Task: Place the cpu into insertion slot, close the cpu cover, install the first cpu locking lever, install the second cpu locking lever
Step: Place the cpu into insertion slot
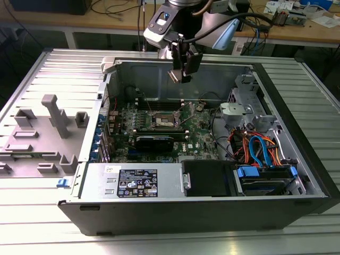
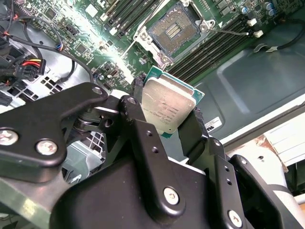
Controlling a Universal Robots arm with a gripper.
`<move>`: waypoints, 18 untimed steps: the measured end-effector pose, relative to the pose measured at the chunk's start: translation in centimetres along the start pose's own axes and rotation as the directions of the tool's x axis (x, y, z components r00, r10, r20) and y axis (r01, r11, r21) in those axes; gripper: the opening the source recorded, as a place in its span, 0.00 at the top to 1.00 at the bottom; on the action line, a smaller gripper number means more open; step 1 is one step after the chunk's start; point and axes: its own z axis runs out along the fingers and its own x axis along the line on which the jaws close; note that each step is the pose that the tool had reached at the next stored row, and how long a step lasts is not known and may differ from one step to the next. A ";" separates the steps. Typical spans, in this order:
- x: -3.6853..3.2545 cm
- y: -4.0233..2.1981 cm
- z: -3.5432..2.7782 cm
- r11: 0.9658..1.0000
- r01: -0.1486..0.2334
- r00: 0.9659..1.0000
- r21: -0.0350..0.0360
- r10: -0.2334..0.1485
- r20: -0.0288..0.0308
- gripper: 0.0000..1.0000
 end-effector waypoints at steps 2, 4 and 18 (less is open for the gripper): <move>0.00 0.00 0.00 1.000 -0.005 1.000 0.000 0.005 0.000 0.45; 0.00 0.00 0.00 1.000 -0.008 1.000 0.000 0.008 0.001 0.45; 0.00 0.00 0.04 0.999 -0.038 0.999 -0.001 0.038 0.003 0.45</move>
